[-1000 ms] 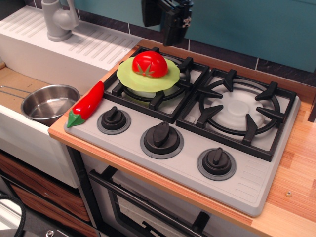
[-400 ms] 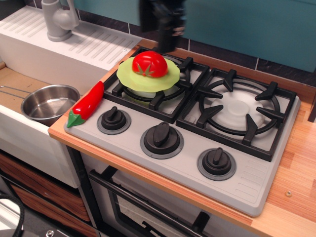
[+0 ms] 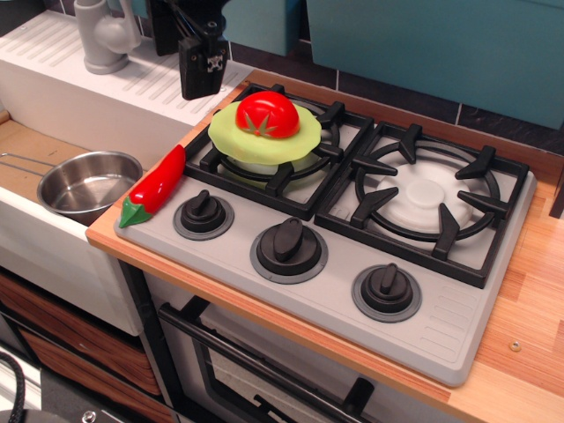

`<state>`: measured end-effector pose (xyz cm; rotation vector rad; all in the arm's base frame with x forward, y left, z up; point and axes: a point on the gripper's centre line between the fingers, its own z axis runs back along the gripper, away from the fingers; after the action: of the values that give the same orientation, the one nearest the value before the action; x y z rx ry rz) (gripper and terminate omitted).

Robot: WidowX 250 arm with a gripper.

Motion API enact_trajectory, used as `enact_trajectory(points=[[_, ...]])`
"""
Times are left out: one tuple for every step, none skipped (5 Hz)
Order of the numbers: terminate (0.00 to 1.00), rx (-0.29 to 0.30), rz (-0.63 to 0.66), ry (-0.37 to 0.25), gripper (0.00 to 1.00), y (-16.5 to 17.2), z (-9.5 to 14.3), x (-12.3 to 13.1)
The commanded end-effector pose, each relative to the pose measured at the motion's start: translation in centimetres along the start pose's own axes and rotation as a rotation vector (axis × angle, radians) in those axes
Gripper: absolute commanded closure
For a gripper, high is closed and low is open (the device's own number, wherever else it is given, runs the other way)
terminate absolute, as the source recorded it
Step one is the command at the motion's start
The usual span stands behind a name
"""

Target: Put tomato on plate and redpepper in pot or pan in sink

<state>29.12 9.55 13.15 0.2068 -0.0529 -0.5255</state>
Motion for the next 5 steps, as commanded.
enact_trajectory(points=[[0.0, 0.081, 0.191, 0.009, 0.0, 1.5, 0.3, -2.8], [0.0, 0.098, 0.283, 0.046, 0.0, 1.5, -0.8, -3.8], [0.0, 0.105, 0.331, 0.068, 0.0, 1.2, -1.8, -4.8], [0.0, 0.07, 0.333, 0.051, 0.0, 1.1, -2.8, -5.3], [0.0, -0.01, 0.302, 0.006, 0.0, 1.2, -4.3, -5.0]])
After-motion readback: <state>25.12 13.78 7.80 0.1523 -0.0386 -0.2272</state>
